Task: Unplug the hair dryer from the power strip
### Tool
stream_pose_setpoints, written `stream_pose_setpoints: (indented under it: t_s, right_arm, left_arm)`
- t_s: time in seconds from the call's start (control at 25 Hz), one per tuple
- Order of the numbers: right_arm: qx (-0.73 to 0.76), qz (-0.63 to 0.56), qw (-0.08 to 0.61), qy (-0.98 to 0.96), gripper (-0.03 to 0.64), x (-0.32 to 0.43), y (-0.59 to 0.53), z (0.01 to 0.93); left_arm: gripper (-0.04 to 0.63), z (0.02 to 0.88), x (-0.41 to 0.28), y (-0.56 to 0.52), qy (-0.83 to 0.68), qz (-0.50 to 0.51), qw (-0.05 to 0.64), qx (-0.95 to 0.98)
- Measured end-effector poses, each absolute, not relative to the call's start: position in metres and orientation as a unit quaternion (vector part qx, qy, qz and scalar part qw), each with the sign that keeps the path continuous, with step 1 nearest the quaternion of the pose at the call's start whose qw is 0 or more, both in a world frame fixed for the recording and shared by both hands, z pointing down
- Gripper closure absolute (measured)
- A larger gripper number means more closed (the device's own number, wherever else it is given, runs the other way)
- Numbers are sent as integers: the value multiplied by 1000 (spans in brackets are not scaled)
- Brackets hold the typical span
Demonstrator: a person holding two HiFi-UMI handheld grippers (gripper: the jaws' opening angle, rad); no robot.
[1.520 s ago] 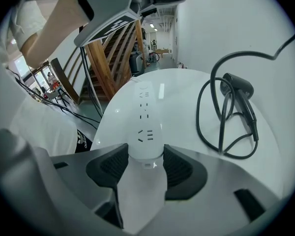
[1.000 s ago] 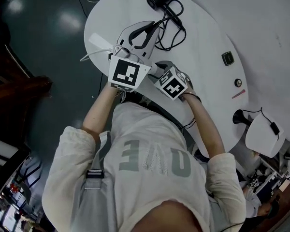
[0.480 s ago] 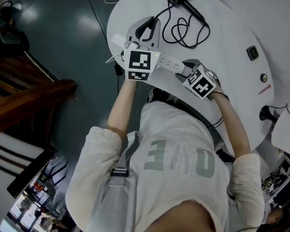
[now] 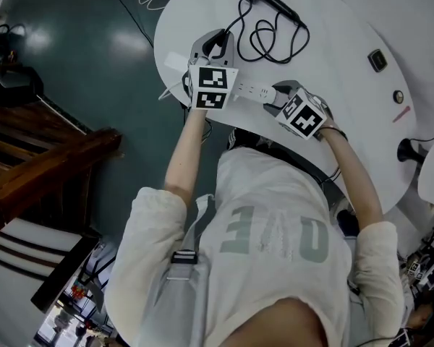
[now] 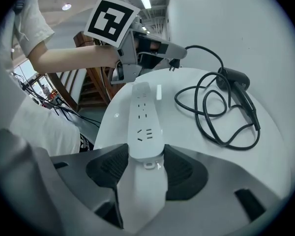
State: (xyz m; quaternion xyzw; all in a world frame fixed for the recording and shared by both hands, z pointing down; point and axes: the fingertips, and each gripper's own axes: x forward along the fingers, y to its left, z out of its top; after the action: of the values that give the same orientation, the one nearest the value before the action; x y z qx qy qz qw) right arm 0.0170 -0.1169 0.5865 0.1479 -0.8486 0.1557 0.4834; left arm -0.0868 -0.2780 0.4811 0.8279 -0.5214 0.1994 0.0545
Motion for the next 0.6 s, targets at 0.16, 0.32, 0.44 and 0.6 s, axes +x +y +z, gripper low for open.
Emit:
stream_pose_setpoints:
  t_s: [0.16,0.32,0.44,0.6]
  right_arm:
    - [147,163,485,-847,383,19,-116,589]
    - [148,171,480,-847,382,19,-115,588]
    - [150,174,479,-847,382,18,-114,587]
    - [149,176,478,-847,382,17,-115,587]
  left_arm:
    - [549,496,-77,-274,-506,217,58,833]
    - [549,509,-70,-272,-490,234,64,837]
    - [549,521,-66,-270,-480,249,68,839]
    - [549,531,-62,-270,-467,263,76,841]
